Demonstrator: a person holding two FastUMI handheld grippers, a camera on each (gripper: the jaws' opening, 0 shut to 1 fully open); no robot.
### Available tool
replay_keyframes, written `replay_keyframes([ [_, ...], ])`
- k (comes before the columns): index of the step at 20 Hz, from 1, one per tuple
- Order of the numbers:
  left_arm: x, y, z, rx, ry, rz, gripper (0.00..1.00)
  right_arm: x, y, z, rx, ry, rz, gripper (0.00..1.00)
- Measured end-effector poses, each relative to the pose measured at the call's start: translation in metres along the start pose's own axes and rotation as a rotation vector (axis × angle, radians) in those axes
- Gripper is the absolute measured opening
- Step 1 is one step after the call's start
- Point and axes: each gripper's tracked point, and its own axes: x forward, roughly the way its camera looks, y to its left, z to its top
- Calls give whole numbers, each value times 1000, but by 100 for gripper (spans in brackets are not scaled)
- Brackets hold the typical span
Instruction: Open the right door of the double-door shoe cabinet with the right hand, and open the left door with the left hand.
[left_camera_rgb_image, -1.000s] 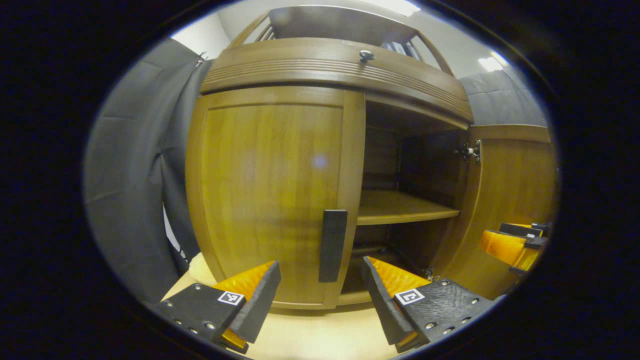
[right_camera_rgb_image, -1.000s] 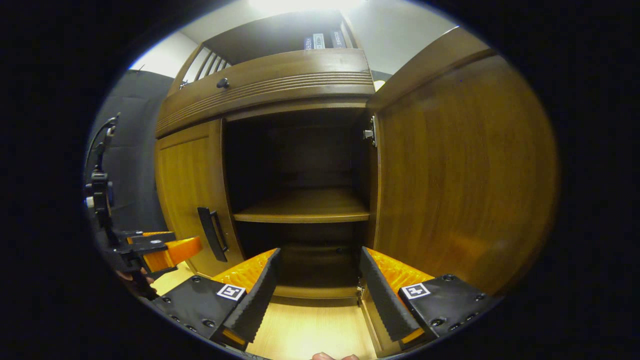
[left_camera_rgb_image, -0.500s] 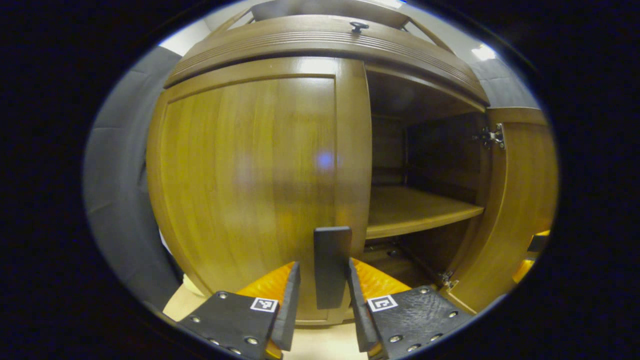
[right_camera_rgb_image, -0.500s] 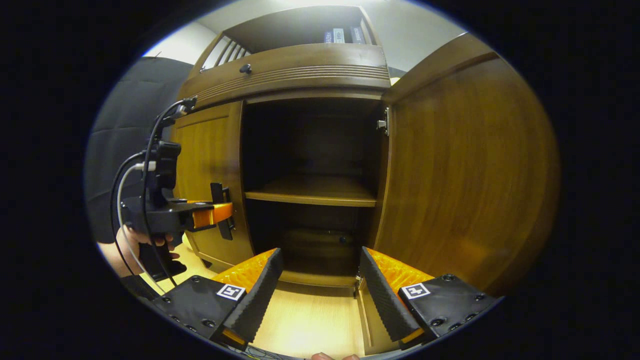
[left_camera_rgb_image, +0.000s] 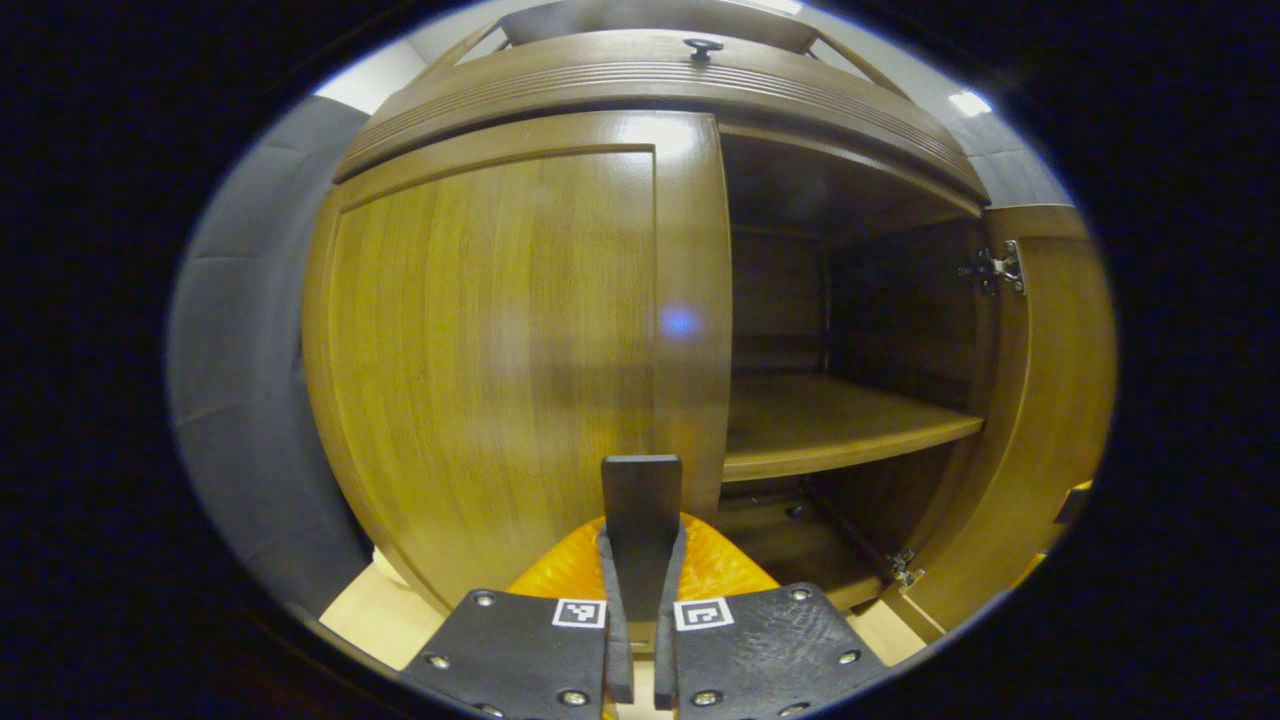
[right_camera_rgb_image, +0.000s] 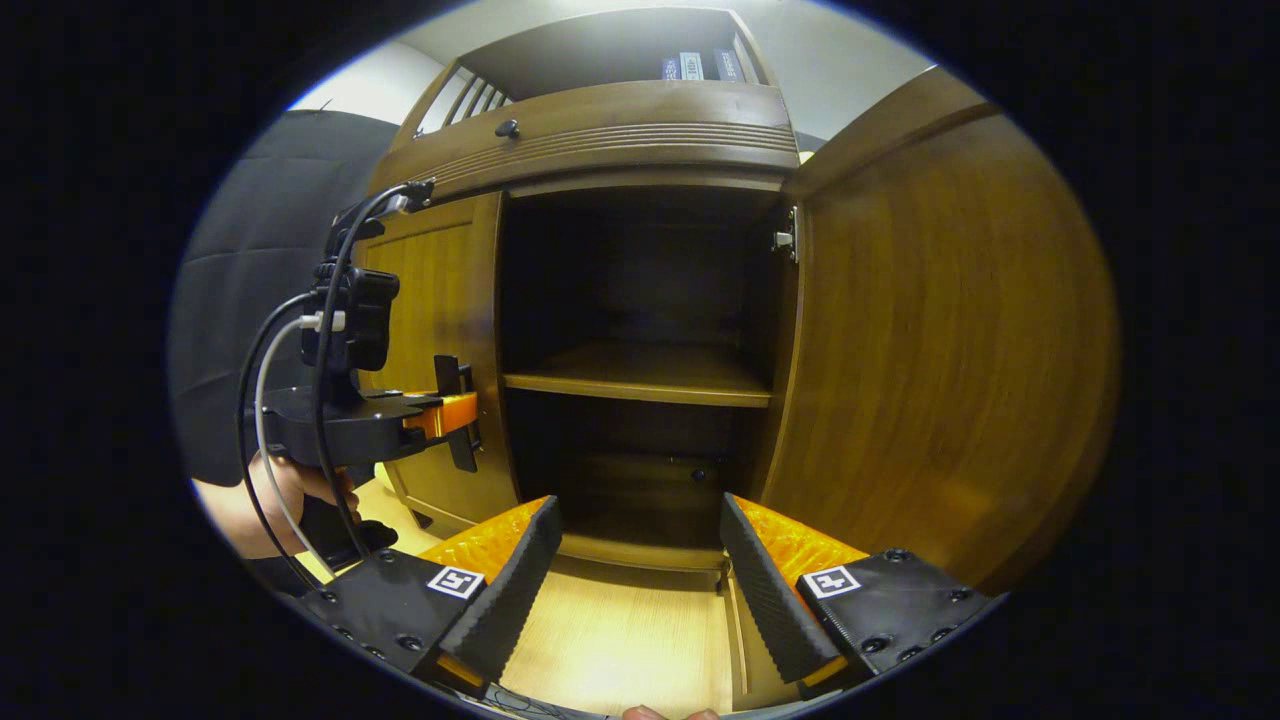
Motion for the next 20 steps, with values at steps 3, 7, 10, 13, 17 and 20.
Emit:
replay_keyframes([
  [3, -6, 0, -3, -14, 17, -14, 10, -2, -2, -2, 9, 5, -10, 97],
  [7, -20, 3, -5, -18, 5, -35, 11, -5, 1, -5, 7, 17, -9, 97],
  [10, -39, 6, -12, -23, -1, -43, 10, -8, 8, -6, -5, 21, 1, 97],
  [13, -58, 12, -14, -27, -5, -41, 10, -12, 15, -8, -20, 25, 12, 97],
  [17, -86, 23, -18, -36, -14, -25, 11, -23, 25, -19, -41, 40, 25, 97],
  [20, -108, 34, -20, -38, -22, -12, 10, -33, 33, -27, -46, 50, 34, 100],
])
